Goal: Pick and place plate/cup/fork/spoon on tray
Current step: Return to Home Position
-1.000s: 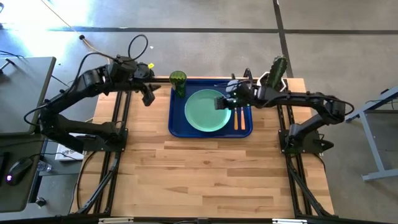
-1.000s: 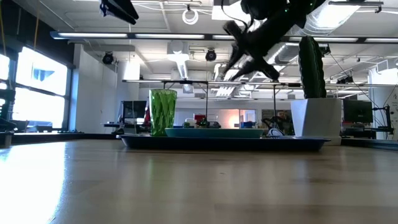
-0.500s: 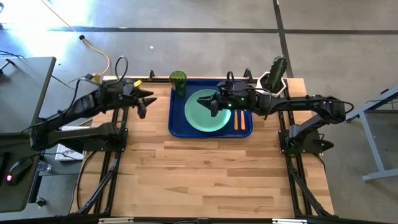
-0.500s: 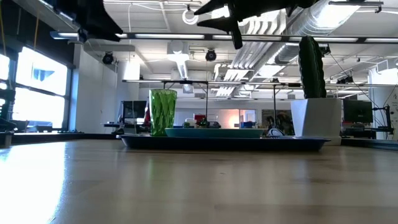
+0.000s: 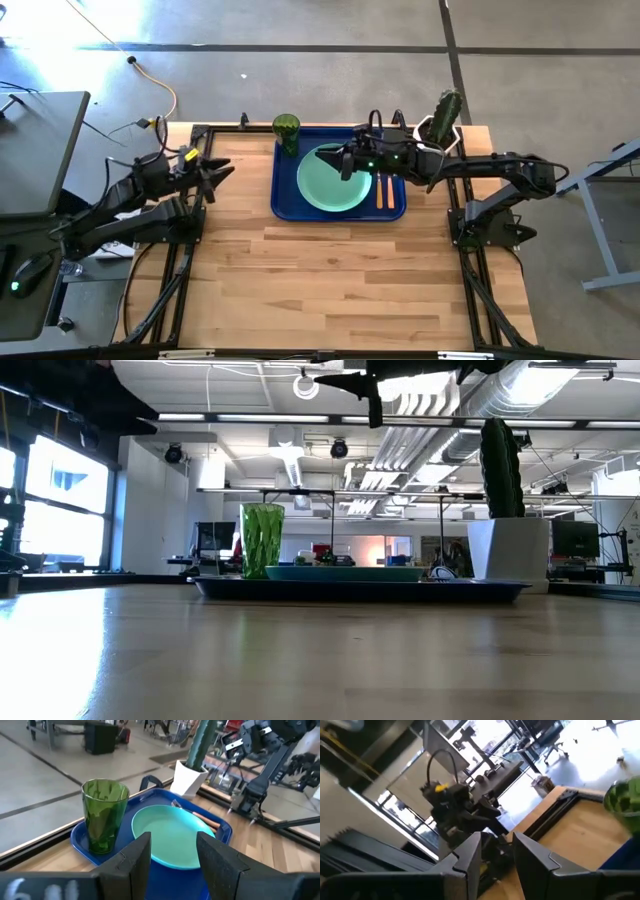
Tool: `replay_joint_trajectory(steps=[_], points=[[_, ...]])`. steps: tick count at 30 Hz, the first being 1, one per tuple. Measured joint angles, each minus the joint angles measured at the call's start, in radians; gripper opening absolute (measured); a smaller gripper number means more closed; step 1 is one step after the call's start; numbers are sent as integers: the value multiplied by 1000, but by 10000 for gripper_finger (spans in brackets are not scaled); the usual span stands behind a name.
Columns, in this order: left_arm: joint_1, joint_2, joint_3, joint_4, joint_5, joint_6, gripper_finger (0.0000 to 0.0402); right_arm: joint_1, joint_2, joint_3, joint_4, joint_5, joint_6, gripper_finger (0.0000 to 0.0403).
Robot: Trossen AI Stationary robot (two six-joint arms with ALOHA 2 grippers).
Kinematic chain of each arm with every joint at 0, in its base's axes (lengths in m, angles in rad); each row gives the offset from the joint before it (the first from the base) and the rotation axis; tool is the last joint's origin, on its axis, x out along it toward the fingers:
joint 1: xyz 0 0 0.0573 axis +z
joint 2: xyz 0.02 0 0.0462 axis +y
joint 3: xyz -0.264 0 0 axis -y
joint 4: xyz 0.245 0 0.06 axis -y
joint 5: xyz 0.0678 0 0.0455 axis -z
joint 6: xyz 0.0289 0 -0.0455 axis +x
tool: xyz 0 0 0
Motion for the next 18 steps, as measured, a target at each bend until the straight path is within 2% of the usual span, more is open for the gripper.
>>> replay_joint_trajectory(steps=[4, 7, 9, 15, 18], points=[[0, -85, -58, 7, -1, -2, 147, -13, 0, 0, 24, -1, 110, 103], [0, -138, -109, 73, 5, -28, 147, -16, 0, 0, 74, -1, 128, 103], [0, -158, -145, 119, 28, -51, 147, -14, 0, 0, 122, -4, 112, 103], [0, -193, -261, 219, 182, -71, 147, -22, 0, 0, 223, -52, 41, 103], [-4, -194, -318, 278, 188, -79, 147, -33, 0, 0, 229, -70, -42, 103]])
